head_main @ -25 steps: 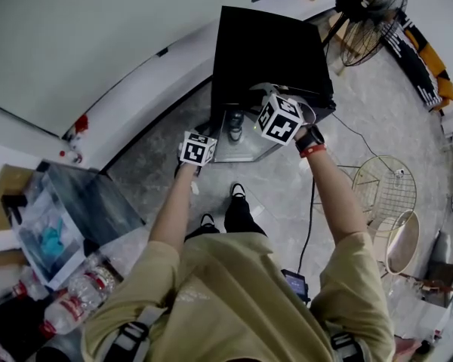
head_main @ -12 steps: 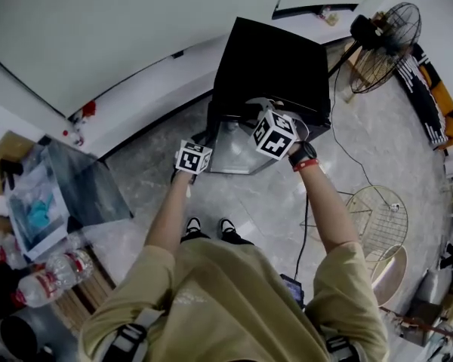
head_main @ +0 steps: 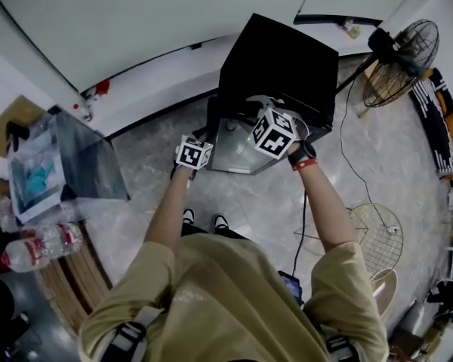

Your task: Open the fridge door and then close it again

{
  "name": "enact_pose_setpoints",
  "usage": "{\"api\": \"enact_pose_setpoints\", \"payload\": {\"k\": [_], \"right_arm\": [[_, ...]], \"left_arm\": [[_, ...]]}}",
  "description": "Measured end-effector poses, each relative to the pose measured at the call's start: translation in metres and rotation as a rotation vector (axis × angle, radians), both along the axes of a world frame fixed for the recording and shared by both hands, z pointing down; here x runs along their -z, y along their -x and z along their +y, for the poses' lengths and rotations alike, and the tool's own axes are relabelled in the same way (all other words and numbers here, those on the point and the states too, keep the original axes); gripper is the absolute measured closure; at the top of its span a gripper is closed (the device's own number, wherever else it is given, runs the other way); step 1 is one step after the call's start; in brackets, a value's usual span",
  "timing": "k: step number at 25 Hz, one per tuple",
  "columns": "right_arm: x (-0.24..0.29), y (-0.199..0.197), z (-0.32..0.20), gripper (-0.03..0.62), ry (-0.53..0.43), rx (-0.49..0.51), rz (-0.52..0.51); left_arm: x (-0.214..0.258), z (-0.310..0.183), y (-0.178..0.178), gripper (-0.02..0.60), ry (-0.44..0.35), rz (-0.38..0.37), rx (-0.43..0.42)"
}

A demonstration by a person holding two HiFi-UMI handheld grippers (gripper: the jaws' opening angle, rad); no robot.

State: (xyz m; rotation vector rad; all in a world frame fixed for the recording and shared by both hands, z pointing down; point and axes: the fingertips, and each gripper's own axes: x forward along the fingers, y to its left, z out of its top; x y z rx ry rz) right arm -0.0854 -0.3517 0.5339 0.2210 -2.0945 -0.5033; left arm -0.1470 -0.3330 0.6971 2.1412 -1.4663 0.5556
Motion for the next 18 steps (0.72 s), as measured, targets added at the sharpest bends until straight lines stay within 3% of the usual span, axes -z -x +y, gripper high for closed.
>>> {"api": "enact_pose_setpoints", "payload": {"k": [18], "right_arm": [[0.0, -0.012, 0.038, 0.379, -0.018, 0.14, -0.043]], "left_arm": [[-0.006, 0.045, -0.017, 0.451, 0.01, -0.009, 0.173]]}}
